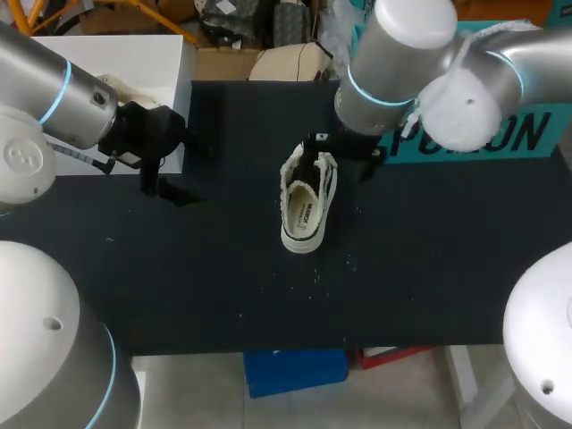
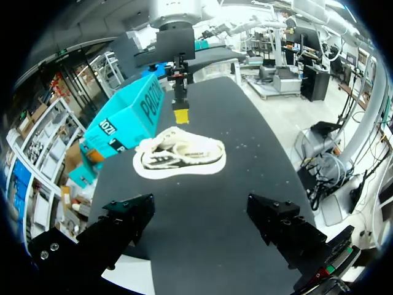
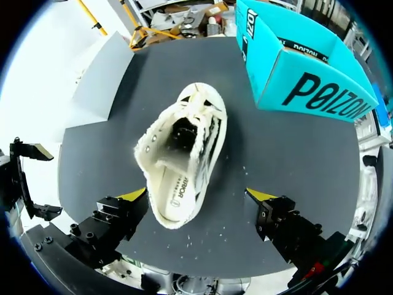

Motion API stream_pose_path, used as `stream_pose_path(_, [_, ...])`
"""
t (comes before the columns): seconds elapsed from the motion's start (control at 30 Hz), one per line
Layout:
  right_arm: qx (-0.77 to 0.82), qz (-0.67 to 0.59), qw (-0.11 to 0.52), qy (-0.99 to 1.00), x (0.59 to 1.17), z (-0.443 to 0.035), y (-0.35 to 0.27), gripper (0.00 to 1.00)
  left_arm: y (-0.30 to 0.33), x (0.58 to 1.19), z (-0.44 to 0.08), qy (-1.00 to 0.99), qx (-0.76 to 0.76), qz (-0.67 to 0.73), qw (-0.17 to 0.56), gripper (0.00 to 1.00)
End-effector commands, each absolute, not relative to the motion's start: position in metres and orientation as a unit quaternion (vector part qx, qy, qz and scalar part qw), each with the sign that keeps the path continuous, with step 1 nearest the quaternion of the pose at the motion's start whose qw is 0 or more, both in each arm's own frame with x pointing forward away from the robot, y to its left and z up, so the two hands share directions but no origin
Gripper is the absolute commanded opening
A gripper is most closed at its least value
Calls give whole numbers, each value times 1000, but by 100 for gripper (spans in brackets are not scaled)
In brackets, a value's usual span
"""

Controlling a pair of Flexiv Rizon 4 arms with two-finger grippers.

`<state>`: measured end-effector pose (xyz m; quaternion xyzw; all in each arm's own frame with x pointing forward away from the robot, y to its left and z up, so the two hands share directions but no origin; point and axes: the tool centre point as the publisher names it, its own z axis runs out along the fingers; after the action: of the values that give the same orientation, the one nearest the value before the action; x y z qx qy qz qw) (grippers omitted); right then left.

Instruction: Take the shoe out of the shoebox, open the shoe tongue, remove and reinsert the insole, then place the shoe into the shoebox

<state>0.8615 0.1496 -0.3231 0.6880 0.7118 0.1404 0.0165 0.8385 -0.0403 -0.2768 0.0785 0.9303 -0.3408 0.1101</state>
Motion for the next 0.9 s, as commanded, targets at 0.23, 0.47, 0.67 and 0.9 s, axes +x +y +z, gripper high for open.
stream_pose_path(0.23, [696,106,57,708,884,-354,159,65,-41,838,-278,930,78,-340,112,100])
stream_pose_path(0.47, [695,100,57,710,896,-359,148,40,-41,838,-278,930,78,-340,112,100])
stream_pose_path(0.67, [693,92,54,713,903,-366,145,40,-41,838,-278,930,78,-340,112,100])
stream_pose_path(0.9, [683,79,38,725,907,-384,154,42,-41,838,-278,930,78,-340,112,100])
